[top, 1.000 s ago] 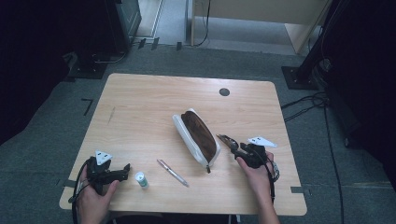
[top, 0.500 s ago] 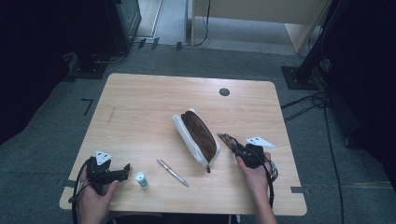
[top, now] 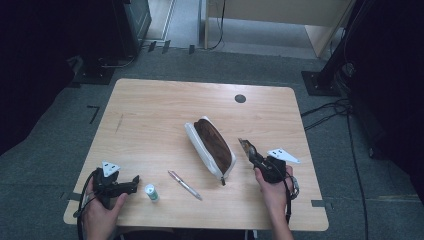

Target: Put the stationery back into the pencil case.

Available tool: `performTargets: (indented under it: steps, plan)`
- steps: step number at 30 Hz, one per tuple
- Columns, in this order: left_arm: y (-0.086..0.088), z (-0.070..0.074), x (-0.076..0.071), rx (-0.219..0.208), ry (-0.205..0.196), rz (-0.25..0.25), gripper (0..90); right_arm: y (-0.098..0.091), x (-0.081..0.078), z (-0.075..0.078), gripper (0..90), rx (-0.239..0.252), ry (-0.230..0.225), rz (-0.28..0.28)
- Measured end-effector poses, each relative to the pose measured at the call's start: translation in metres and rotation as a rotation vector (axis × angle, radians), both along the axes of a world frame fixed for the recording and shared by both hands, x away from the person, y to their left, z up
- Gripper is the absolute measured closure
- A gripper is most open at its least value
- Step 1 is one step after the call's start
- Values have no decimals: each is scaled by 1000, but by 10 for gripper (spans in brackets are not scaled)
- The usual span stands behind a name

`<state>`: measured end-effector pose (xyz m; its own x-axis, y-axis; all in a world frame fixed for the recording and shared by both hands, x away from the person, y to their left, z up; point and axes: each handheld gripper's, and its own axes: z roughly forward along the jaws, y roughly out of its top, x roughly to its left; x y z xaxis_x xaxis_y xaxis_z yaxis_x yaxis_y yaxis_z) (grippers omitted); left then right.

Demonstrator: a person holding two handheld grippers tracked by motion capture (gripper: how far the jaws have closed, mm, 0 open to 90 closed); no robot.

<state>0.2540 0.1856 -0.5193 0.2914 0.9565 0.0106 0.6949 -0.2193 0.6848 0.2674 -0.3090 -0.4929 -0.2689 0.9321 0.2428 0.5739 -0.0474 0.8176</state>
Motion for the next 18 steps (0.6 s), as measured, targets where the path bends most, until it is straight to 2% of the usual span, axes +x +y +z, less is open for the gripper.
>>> performTargets:
  steps: [4, 5, 10, 12, 15, 16, 18]
  plan:
    - [0, 0, 0, 0, 0, 0, 4, 2, -4, 7, 741, 15, -16, 3]
    - [0, 0, 0, 0, -1, 0, 5, 3, -6, 13, 741, 11, -35, 4]
    - [0, 0, 0, -1, -1, 1, 5, 7, -10, 24, 741, 16, -64, 2]
    - [0, 0, 0, -1, -1, 0, 5, 11, -13, 35, 741, 31, -84, 4]
    - [0, 0, 0, 0, -1, 0, 5, 14, -16, 41, 741, 37, -96, 9]
    - [0, 0, 0, 0, -1, 0, 5, 18, -19, 49, 741, 40, -111, 18]
    - [0, 0, 0, -1, -1, 1, 5, 21, -20, 55, 741, 41, -128, 27]
